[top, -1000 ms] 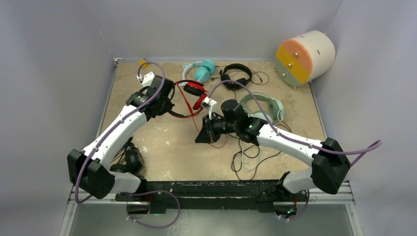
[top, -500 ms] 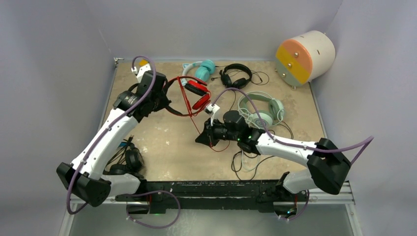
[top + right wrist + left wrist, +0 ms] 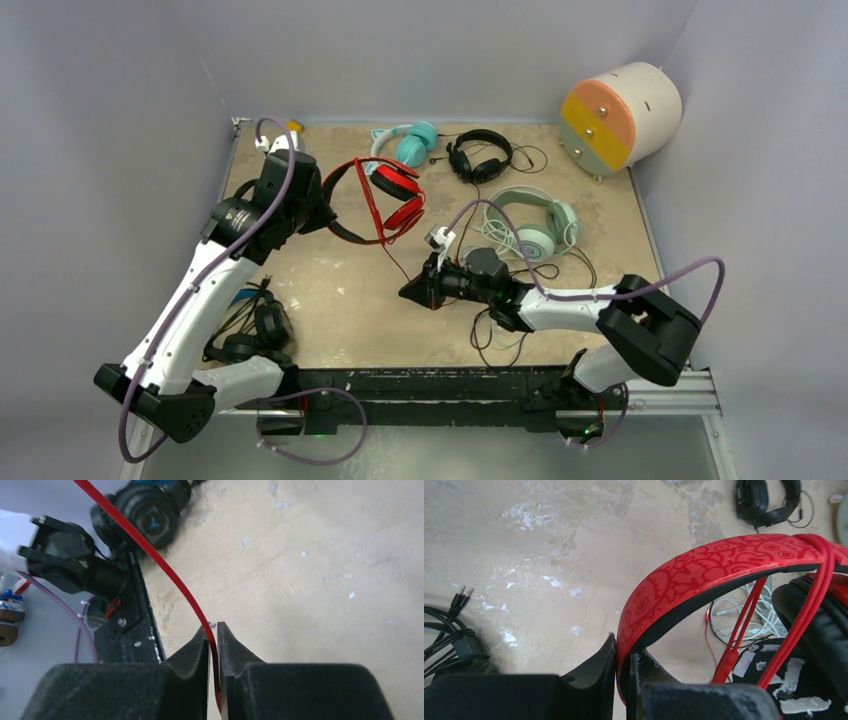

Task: Wrap the headphones
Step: Wrap the headphones cable around the headphones.

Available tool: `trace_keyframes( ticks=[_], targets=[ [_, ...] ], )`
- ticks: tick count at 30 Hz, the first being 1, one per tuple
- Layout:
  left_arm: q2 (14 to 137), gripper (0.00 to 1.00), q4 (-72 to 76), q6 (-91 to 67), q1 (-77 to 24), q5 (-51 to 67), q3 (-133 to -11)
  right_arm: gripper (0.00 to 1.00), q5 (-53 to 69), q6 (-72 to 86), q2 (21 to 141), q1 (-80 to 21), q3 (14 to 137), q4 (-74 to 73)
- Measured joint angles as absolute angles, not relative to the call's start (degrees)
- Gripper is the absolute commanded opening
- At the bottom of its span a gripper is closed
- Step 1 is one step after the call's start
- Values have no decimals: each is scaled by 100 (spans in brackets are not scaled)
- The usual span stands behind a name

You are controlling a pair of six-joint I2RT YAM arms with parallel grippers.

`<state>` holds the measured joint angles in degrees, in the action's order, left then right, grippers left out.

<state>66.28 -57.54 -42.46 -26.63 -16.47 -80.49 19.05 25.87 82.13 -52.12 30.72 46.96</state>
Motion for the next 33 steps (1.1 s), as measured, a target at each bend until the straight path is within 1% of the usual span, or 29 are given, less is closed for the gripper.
trace_keyframes(
  ticks=[6,10,15,19,20,23,27,33],
  targets=[
    [6412,0,-5634,-4248,-2663,-1553,-8047,7,1927,2641,8702,-5212,2950,4853],
    [6407,0,-5634,-4246,-2661,-1518,-8047,13,1944,2663,8794,-5212,2950,5068],
    [6405,0,-5739,-4233,-2663,-1494,-8156,13,1986,2716,8927,-5162,2941,5323],
    [6351,0,-5752,-4213,-2661,-1332,-8250,12,2386,2969,9174,-4803,2840,5717],
    [6311,0,-5752,-4189,-2661,-1240,-8250,11,2532,3061,9292,-4657,2836,5830],
    [6173,0,-5730,-4053,-2661,-904,-8250,0,3055,3389,9719,-4204,2842,6235],
    [6027,0,-5601,-3645,-2663,-274,-8187,0,3721,3824,10154,-3841,3028,6497],
    [6010,0,-5500,-3063,-2661,637,-7843,0,4034,4032,10009,-3739,3225,6342]
  ],
)
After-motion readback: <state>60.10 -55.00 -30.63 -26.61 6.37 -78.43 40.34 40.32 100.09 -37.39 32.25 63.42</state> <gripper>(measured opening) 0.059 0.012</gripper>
